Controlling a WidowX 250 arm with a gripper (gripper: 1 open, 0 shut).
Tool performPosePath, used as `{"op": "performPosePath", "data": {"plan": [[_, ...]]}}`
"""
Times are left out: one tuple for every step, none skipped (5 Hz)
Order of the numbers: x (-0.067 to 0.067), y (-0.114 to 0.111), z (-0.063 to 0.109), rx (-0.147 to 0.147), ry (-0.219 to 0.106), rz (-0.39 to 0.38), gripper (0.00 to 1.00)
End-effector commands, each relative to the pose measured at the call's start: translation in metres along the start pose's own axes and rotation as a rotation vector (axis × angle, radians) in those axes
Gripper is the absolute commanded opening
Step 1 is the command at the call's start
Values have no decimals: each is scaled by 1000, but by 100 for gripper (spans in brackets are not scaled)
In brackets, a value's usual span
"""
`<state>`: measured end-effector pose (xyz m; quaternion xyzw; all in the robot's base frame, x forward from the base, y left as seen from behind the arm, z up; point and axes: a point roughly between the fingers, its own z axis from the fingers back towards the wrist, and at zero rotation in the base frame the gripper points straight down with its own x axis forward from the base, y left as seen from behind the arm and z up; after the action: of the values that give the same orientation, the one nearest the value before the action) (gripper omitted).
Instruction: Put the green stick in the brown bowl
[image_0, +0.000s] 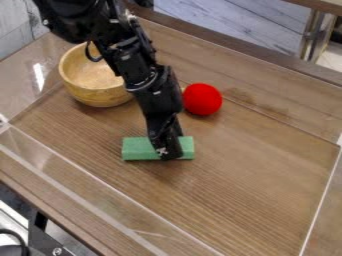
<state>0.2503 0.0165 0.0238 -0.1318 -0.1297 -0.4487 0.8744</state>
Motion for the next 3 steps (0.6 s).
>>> {"op": "performPosePath", "data": {"plan": [[-4,4,13,-4,-26,-6,0],[-14,3,20,-35,-35,5,0],[-18,3,20,-52,-38,35,0]]}}
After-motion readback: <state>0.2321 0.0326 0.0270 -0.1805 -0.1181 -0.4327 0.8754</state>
